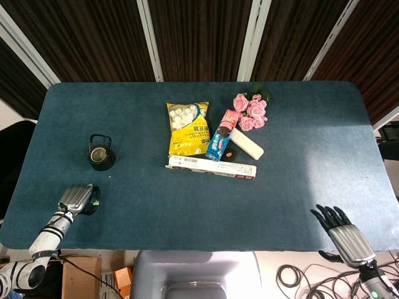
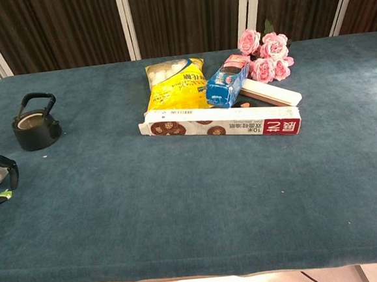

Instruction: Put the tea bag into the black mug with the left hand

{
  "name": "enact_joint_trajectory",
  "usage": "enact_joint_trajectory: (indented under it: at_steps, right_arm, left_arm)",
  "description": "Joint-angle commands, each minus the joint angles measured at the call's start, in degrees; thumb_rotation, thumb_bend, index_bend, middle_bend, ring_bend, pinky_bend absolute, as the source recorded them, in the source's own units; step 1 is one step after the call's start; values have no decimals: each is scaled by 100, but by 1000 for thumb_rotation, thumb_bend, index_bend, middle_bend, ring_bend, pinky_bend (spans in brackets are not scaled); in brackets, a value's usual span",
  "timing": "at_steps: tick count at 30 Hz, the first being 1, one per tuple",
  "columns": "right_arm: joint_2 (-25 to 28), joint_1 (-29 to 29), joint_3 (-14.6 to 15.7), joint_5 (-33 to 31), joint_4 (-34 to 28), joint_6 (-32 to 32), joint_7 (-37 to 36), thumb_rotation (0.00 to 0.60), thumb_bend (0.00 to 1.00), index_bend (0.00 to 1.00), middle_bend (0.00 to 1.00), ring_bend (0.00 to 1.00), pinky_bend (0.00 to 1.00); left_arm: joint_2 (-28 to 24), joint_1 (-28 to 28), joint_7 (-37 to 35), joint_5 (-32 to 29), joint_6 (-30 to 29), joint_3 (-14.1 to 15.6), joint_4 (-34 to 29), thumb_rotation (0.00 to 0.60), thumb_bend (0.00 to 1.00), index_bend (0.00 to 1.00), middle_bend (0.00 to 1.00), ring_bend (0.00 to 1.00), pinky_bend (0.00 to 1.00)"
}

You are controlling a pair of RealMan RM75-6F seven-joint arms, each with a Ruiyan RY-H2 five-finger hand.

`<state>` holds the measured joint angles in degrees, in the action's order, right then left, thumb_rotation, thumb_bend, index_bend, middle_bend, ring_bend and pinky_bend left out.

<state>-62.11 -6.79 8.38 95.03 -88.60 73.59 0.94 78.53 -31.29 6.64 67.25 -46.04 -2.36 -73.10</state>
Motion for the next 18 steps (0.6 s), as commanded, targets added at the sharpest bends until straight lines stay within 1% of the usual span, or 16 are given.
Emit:
enact_joint_trajectory:
  at_steps: [1,12,18]
  right_arm:
    - [5,6,1,-1,8,9,-12,600,107,0,0,0,0]
    - [9,-15,1,32,8,-3,-33,600,107,0,0,0,0]
    - [-9,-19,-9,-16,6,-44,12,600,107,0,0,0,0]
  left_arm:
    - [11,-1,-5,20,-14,2,5,600,345,507,970,972,1000]
    - [51,-6,61,-23,4,16,32,600,345,513,970,971,1000]
    - [40,-5,46,15,-7,26,52,600,354,596,970,971,1000]
